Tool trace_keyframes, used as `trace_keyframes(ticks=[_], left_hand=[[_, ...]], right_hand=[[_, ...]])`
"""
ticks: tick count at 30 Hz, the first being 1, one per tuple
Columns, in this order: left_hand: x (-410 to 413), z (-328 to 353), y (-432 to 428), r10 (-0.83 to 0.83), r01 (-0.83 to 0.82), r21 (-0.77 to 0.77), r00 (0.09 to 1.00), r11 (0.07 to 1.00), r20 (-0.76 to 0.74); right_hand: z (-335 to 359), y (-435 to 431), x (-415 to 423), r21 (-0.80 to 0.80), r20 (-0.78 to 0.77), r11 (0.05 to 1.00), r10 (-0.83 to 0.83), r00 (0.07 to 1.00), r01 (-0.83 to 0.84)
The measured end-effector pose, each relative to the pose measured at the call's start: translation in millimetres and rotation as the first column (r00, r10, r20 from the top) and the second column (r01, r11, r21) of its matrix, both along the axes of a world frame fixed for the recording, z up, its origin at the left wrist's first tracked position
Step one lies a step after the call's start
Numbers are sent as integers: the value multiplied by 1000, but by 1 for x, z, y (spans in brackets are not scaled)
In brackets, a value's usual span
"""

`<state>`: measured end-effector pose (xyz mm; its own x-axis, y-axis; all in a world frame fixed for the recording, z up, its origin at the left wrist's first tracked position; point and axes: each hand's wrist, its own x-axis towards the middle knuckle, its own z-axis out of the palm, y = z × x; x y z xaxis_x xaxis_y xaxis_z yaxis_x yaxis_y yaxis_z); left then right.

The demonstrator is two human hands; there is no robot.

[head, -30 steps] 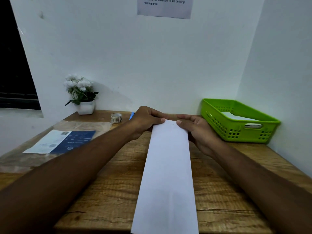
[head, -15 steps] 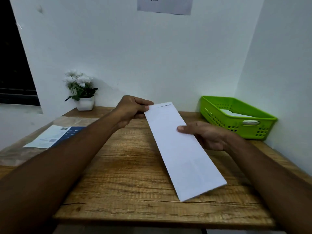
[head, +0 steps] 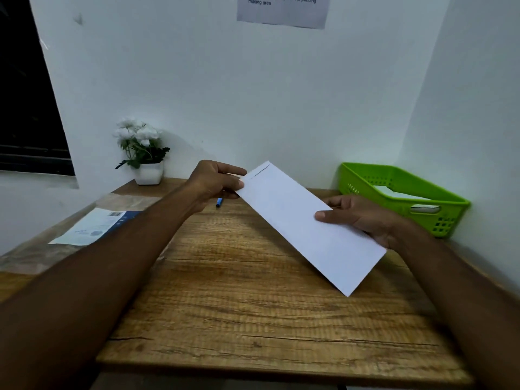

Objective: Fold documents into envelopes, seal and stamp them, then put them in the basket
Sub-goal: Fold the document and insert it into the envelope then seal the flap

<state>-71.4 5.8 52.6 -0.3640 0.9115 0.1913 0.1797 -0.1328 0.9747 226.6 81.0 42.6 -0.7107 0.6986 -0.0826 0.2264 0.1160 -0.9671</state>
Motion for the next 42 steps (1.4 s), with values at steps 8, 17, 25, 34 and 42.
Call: trace_keyframes(ticks=[8,17,25,34,42], left_hand=[[-12,2,-5,-130,113,-126,983,985,-130],[-16,3,-6,-221,160,-232,938,960,-266],[-20,-4,-6,-293,208,-242,868,948,-401],[-15,-9,-7,-375,272,-278,807,921,-456],[-16,-6,-21,-449,285,-381,761,880,-468]], right_hand=[[8,5,21,108,170,973,185,968,-205],[7,19,22,653,217,757,-134,967,-41],[10,11,18,915,79,389,-437,896,109],[12,8,17,988,18,143,-431,902,49],[8,0,8,948,240,295,-417,877,-119]])
